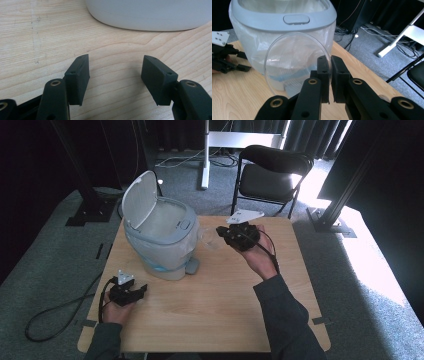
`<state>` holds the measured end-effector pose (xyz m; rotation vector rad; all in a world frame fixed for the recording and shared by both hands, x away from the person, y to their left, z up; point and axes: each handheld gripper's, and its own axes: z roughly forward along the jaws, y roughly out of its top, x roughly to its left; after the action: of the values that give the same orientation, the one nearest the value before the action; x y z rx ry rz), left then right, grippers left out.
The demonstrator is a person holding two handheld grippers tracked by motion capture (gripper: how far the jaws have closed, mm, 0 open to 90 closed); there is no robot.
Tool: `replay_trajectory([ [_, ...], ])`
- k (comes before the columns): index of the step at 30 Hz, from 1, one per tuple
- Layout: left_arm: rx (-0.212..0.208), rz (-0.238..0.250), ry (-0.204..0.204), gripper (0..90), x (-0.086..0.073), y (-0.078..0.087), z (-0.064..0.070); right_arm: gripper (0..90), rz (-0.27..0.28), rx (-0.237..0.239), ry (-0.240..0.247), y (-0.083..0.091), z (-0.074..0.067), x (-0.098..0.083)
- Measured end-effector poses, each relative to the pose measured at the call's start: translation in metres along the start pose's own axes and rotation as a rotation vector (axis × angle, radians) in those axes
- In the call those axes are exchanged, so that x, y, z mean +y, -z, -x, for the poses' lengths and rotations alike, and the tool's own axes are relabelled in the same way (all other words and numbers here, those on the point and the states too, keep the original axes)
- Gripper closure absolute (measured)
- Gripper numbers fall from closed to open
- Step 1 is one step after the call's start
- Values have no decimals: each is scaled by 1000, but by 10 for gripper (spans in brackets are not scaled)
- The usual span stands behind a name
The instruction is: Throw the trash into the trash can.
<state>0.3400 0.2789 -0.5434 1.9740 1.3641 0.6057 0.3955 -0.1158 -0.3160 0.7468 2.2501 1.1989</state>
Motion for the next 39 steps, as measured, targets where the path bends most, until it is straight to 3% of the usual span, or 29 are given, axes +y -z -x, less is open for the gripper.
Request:
replay_trajectory([
  [39,-2,1,2,398,0,0,0,860,84,-25,6,21,3,35],
])
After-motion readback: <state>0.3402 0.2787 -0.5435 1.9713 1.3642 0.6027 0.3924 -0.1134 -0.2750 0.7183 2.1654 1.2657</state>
